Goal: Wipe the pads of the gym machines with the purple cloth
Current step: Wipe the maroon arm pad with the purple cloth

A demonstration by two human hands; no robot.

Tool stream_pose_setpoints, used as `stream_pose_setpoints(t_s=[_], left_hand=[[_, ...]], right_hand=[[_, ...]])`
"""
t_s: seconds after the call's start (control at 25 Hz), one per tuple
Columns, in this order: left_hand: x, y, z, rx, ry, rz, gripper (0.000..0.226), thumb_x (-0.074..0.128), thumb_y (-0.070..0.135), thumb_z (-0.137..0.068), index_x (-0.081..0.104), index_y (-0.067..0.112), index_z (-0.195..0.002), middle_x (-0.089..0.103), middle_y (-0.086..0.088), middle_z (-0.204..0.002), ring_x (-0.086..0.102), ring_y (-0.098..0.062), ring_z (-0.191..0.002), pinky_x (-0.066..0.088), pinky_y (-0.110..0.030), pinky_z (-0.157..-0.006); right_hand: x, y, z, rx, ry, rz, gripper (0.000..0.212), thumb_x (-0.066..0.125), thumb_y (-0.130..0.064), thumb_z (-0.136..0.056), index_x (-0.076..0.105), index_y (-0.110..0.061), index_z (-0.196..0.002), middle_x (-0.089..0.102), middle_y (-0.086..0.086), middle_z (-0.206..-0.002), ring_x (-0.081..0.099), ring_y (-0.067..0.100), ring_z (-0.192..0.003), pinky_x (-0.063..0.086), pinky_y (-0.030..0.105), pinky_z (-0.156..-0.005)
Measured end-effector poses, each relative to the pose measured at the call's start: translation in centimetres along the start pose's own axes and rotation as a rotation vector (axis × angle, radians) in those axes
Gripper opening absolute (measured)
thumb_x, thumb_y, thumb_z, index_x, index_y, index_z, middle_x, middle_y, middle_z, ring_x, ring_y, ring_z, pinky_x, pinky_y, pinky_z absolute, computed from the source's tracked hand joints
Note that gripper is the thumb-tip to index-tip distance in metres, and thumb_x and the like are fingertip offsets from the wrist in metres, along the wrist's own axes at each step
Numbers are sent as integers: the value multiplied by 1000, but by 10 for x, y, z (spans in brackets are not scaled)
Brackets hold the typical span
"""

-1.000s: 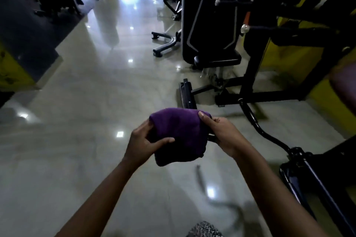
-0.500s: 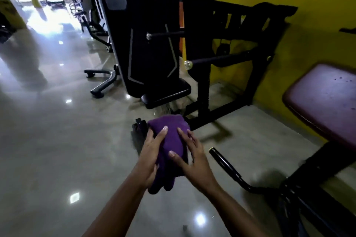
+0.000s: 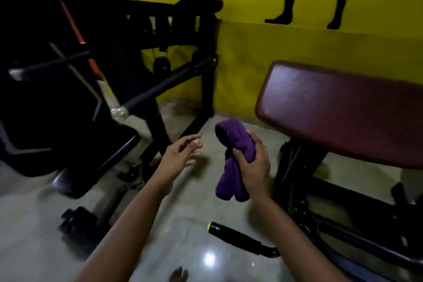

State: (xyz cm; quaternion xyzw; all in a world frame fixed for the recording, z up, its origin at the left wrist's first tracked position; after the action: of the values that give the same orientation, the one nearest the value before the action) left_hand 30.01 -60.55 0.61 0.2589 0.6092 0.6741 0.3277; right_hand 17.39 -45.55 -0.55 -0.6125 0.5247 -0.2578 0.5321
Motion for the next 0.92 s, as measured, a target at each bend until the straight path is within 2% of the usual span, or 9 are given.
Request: stream_pose_setpoints(t_s=[0.08,0.2,0.36,0.48,0.56,0.64,0.72,0.8,0.92], left_hand=[[10,-5,-53,-28,-61,12,27,46,24,-97,54,16,-121,63,0,-99,59,-14,-84,50,-25,-78],[35,-2,-134,-54,-144,20,20,44,23,-98,53,15,-115,59,-5,-100,55,-11,-77,46,-18,-66],[98,3,-220,-35,-271,-82,37,42,39,-97,51,18,-126,55,-7,-131,53,-22,-115,41,-36,-97],[152,18,-260,-17,-343,-71,46,37,41,-98,42,16,-137,45,-7,-142,43,-24,-130,32,-35,-105],[179,25,-281,-12,-331,-47,48,33,40,-99,40,14,-139,43,-6,-144,40,-22,-132,31,-31,-104],[198,20,-299,-20,-301,20,53,31,47,-98,42,14,-137,48,-1,-137,45,-18,-126,31,-28,-101],[212,0,-314,-77,-285,117,69,32,67,-86,46,20,-135,49,5,-138,48,-13,-123,32,-32,-110],[221,-10,-322,-138,-293,183,72,28,70,-85,41,25,-138,43,3,-145,42,-13,-131,29,-36,-115],[234,-2,-326,-137,-279,282,57,18,46,-99,30,15,-145,36,10,-137,34,-6,-131,25,-21,-107]], right_hand=[[-11,8,-33,33,158,63,52,67,-22,-82,49,-21,-131,52,1,-127,49,14,-116,31,17,-98],[-23,1,-77,41,336,206,51,67,-11,-82,51,-17,-130,52,8,-125,49,14,-111,28,12,-94],[-43,-1,-129,40,513,387,52,69,-9,-80,52,-14,-129,54,13,-122,52,23,-111,26,8,-93],[-56,-3,-173,-2,613,470,52,68,-10,-80,52,-15,-129,52,14,-124,52,27,-112,27,9,-92],[-53,2,-207,17,597,612,55,64,-19,-84,45,-22,-136,44,14,-134,49,28,-117,34,24,-96],[-31,32,-242,67,410,860,64,56,-33,-89,26,-33,-145,24,13,-152,32,32,-134,31,42,-105],[-3,69,-259,64,227,1076,65,43,-49,-90,13,-39,-146,7,9,-158,13,36,-143,23,56,-110],[11,98,-263,25,215,1192,65,32,-60,-87,14,-39,-146,12,9,-157,13,38,-142,21,62,-109],[11,108,-274,-92,247,1226,66,31,-59,-87,14,-39,-147,10,7,-157,9,34,-144,13,56,-110]])
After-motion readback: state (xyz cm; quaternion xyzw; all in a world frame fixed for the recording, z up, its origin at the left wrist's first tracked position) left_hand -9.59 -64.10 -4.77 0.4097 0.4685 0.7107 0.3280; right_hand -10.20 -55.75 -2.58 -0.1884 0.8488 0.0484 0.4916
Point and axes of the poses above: each hand's wrist, its own z-axis away from the middle knuckle, its own x-axis out of the palm, y = z × x, the point moved 6 cm from there along -z, towards the middle knuckle
